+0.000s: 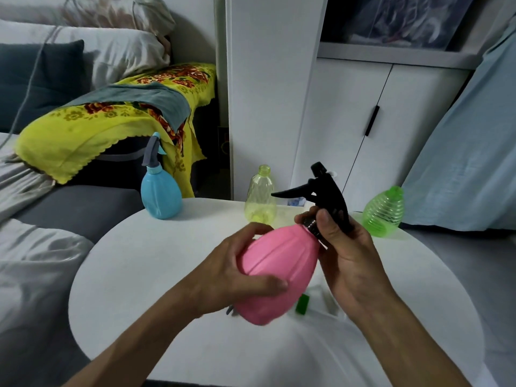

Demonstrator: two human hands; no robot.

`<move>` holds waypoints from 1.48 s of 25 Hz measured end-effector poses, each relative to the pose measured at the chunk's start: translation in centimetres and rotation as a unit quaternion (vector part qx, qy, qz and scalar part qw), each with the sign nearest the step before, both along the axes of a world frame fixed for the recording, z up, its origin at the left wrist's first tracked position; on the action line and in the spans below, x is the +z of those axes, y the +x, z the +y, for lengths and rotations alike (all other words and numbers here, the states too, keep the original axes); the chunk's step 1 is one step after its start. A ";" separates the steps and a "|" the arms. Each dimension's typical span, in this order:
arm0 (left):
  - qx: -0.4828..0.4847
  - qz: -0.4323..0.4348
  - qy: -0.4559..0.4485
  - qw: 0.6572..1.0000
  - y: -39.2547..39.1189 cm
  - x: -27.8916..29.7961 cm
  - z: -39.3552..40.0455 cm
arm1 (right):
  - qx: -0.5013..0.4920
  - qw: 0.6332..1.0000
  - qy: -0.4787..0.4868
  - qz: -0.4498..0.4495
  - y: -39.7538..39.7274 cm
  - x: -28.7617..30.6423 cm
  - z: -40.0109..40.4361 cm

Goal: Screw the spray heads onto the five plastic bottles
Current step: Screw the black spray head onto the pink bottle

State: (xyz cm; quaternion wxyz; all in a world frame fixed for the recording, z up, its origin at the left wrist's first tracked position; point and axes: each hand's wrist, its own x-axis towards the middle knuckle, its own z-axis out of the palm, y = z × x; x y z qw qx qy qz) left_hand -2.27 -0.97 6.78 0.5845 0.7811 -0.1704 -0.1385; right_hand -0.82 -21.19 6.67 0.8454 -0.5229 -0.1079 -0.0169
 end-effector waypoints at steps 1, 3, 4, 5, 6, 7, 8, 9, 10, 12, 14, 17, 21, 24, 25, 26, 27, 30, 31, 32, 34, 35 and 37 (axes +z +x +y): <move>-0.014 0.039 -0.041 0.998 -0.2 0.2 -0.2 | 0.027 0.999 0.020 -0.007 0.0 0.2 -0.1; -0.040 0.128 -0.113 0.984 -0.5 0.7 0.0 | 0.076 0.996 0.033 -0.013 -0.1 0.7 -0.5; -0.063 0.171 -0.141 0.973 -0.7 0.9 0.3 | 0.101 0.994 0.039 -0.012 -0.2 0.9 -0.8; -0.092 0.200 -0.166 0.961 -0.8 0.9 0.6 | 0.129 0.991 0.048 -0.010 -0.3 1.0 -1.1; -0.114 0.225 -0.188 0.949 -0.8 0.9 0.8 | 0.159 0.985 0.062 -0.009 -0.4 1.1 -1.2; -0.129 0.249 -0.203 0.938 -0.9 0.7 0.9 | 0.185 0.980 0.077 -0.013 -0.4 1.2 -1.3; -0.139 0.275 -0.218 0.926 -1.0 0.6 0.9 | 0.201 0.976 0.089 -0.016 -0.4 1.2 -1.3; -0.144 0.291 -0.229 0.918 -1.0 0.5 0.8 | 0.203 0.974 0.098 -0.016 -0.3 1.1 -1.3; -0.142 0.289 -0.230 0.918 -1.0 0.6 0.6 | 0.193 0.976 0.104 -0.005 -0.2 1.0 -1.1; -0.089 0.217 -0.187 0.954 -0.8 0.4 -0.1 | 0.150 0.982 0.105 0.042 0.2 0.4 -0.6; 0.006 0.099 -0.085 0.991 -0.4 -0.1 -0.6 | 0.087 0.990 0.077 0.082 0.4 -0.2 -0.1; 0.035 0.074 -0.078 0.994 -0.2 -0.5 -0.5 | 0.107 0.985 0.114 0.073 0.5 -0.5 0.0; 0.041 0.023 -0.084 0.995 -0.5 -0.4 -0.7 | 0.061 0.996 0.049 0.037 0.3 0.4 0.1; 0.054 -0.078 -0.059 0.994 -1.2 -0.3 -1.4 | 0.020 0.998 0.050 0.023 0.1 1.1 0.0; 0.043 -0.078 -0.061 0.994 -1.2 -0.2 -1.4 | 0.042 0.997 0.055 0.028 0.0 1.3 -0.3; 0.023 -0.060 -0.064 0.996 -1.0 -0.1 -1.2 | 0.080 0.994 0.058 0.039 -0.1 1.5 -0.5; -0.003 -0.023 -0.068 0.997 -0.9 0.2 -1.0 | 0.119 0.990 0.055 0.049 -0.2 1.6 -0.7; -0.081 0.089 -0.070 0.990 -0.6 0.8 -0.7 | 0.161 0.981 0.060 0.091 -0.6 1.4 -0.3; -0.085 0.095 -0.060 0.990 -0.7 0.8 -0.8 | 0.147 0.980 0.066 0.113 -0.7 1.4 0.0; -0.077 0.087 -0.049 0.992 -0.7 0.7 -1.1 | 0.124 0.981 0.065 0.131 -0.8 1.5 0.2; -0.043 0.050 -0.039 0.997 -0.9 0.6 -1.6 | 0.075 0.984 0.056 0.152 -0.6 1.7 0.2; -0.029 0.027 -0.039 0.998 -1.1 0.5 -1.9 | 0.057 0.985 0.053 0.156 -0.6 1.9 0.2; -0.015 -0.022 -0.039 0.999 -1.3 0.1 -2.3 | 0.032 0.986 0.050 0.156 -0.6 2.2 0.2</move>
